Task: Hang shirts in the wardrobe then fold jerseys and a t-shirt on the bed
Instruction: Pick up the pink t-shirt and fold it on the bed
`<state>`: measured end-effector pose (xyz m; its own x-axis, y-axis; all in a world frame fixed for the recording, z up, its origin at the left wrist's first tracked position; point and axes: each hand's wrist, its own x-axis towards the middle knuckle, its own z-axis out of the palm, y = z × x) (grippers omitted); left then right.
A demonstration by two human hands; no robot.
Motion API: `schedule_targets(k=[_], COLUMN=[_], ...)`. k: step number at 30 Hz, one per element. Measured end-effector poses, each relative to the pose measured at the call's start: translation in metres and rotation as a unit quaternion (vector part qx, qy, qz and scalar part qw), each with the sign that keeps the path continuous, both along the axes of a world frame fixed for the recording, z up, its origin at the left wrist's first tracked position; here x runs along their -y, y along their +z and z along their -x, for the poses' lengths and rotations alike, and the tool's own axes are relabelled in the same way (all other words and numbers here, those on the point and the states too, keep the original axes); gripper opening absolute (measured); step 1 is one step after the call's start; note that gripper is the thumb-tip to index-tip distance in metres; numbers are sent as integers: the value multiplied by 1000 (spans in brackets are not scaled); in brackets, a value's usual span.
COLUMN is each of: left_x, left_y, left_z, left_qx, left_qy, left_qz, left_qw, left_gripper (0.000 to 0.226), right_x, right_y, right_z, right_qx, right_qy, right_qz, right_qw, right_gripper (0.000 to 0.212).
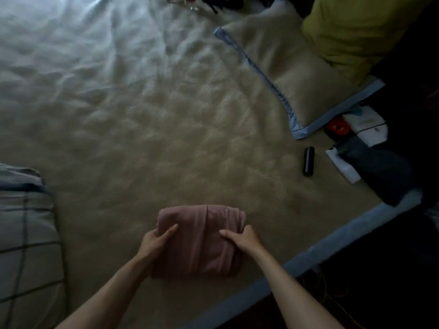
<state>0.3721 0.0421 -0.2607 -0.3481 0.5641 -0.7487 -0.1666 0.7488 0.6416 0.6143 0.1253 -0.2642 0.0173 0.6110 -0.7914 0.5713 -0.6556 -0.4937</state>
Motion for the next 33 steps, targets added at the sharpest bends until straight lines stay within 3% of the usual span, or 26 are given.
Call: schedule_targets(k=[6,10,15,20,25,28,33], left_x=[-10,-8,11,60,168,248,377], left_y=[68,161,327,476,579,622,659], left_z=[5,4,-23,-96,-178,-221,-268], left_qx=[55,90,98,153,264,316,326], left_qy=[-87,-141,-261,-384,-458,-505,-587], left_qz=[-111,-183,-275,-352,-401,-393,-435], left_qw=[989,969,920,840,748,700,600], left_gripper=[27,28,38,45,30,34,47], right_x=[37,81,172,289,450,558,723], right_y=[86,189,350,496,615,659,694], right_z=[-9,-8,-25,-67,-91,-92,-86], right_qx=[-75,-81,-103,-44,55,123,188], right_qy=[-150,-224,-315,-397,-413,-425,-485], right_qz=[-123,-239,-372,-500,-610,-652,-650], right_qw=[978,941,867,769,674,616,554], right_gripper=[16,32,39,57,43,54,46])
